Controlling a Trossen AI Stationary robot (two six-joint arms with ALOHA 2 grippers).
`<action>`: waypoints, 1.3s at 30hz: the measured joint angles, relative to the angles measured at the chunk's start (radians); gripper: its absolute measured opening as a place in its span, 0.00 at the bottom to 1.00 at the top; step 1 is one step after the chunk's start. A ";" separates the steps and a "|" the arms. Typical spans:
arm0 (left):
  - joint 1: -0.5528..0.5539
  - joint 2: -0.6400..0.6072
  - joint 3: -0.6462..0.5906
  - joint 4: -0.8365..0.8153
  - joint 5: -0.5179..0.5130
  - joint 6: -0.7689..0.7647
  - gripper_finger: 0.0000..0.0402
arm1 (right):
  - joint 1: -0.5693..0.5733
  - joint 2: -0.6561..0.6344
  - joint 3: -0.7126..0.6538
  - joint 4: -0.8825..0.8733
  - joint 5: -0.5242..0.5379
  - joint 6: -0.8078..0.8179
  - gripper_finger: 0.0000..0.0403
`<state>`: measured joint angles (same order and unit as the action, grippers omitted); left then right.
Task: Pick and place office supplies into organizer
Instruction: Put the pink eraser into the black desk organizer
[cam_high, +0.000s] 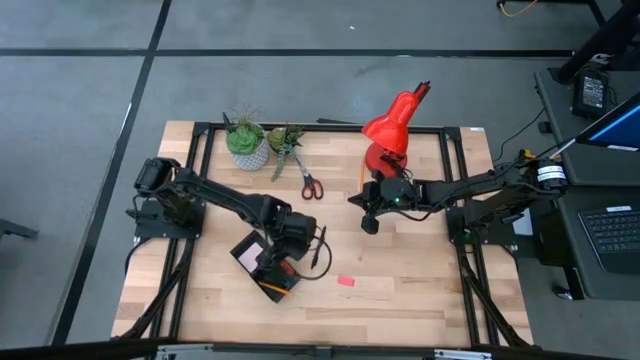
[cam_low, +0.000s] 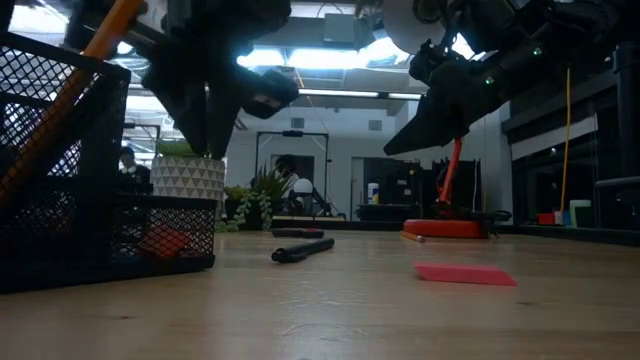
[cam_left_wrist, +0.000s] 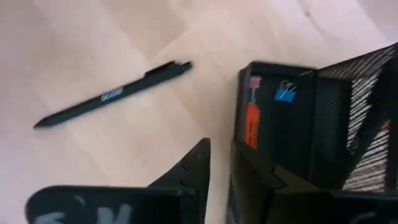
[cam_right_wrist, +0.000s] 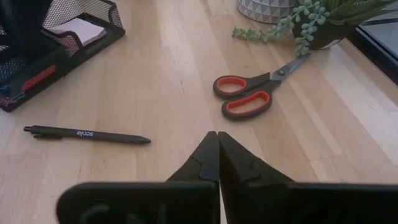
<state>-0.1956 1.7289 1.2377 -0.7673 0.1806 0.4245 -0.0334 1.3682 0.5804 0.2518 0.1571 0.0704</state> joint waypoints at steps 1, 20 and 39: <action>0.010 -0.003 0.000 -0.009 0.000 0.000 0.12 | 0.000 0.000 0.000 0.000 0.000 0.000 0.00; 0.252 -0.338 -0.230 0.345 0.091 0.090 0.00 | 0.056 0.000 0.000 -0.001 0.000 0.002 0.00; 0.262 -0.548 -0.647 0.940 0.101 -0.048 0.01 | 0.430 0.000 0.069 -0.168 0.094 0.236 0.00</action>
<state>0.0659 1.1809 0.5911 0.1722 0.2815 0.3767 0.3966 1.3680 0.6498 0.0836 0.2509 0.3065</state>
